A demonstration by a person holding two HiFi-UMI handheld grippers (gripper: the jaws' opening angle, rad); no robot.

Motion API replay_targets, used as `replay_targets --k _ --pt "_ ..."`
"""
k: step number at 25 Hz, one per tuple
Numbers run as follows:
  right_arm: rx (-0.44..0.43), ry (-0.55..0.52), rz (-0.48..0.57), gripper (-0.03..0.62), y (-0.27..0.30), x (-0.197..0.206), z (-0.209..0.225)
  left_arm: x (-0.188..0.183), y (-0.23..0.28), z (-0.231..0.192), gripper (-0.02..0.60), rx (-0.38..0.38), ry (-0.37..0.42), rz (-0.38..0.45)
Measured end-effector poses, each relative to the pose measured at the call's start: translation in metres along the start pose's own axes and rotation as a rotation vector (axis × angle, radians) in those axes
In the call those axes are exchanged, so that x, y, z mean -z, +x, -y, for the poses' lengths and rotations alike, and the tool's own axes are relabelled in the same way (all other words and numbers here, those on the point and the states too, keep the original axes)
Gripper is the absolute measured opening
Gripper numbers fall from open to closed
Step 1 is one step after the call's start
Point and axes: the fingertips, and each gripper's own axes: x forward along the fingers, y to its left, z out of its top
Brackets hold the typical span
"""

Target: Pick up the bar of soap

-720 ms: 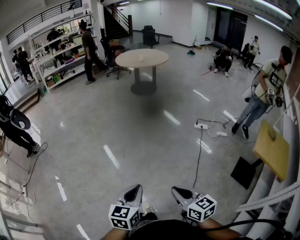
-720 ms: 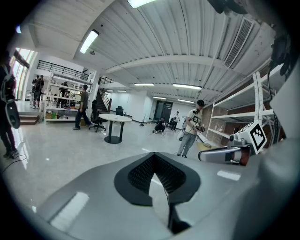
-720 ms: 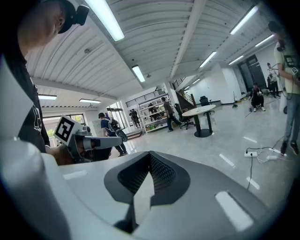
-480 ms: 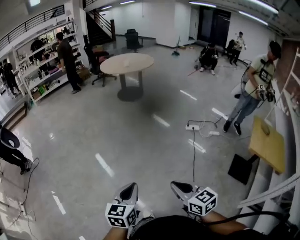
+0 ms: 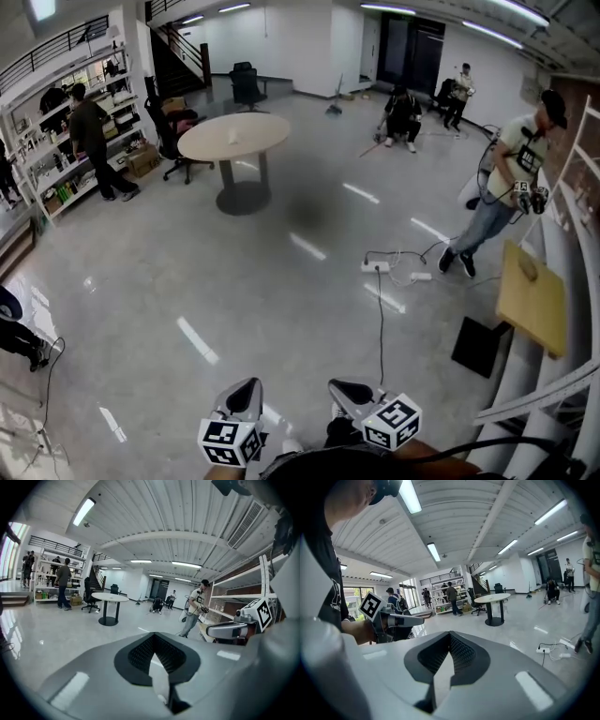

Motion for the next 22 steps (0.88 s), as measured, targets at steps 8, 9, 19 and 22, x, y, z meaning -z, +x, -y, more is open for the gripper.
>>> replay_targets --k 8,9,19,22 --pt "-0.104 0.014 0.0 0.006 0.072 -0.032 0.073 -0.021 0.07 -0.035 0.008 -0.101 -0.017 -0.024" --pt "-0.124 0.016 0.0 0.006 0.082 -0.037 0.084 -0.023 0.082 -0.039 0.008 -0.118 -0.025 -0.034" --pt "-0.208 0.026 0.003 0.006 0.133 -0.09 0.232 -0.088 0.241 -0.034 0.008 -0.151 -0.052 -0.021" --pt "-0.21 0.018 0.005 0.006 0.144 -0.105 0.273 -0.109 0.282 -0.028 0.008 -0.158 -0.043 -0.013"
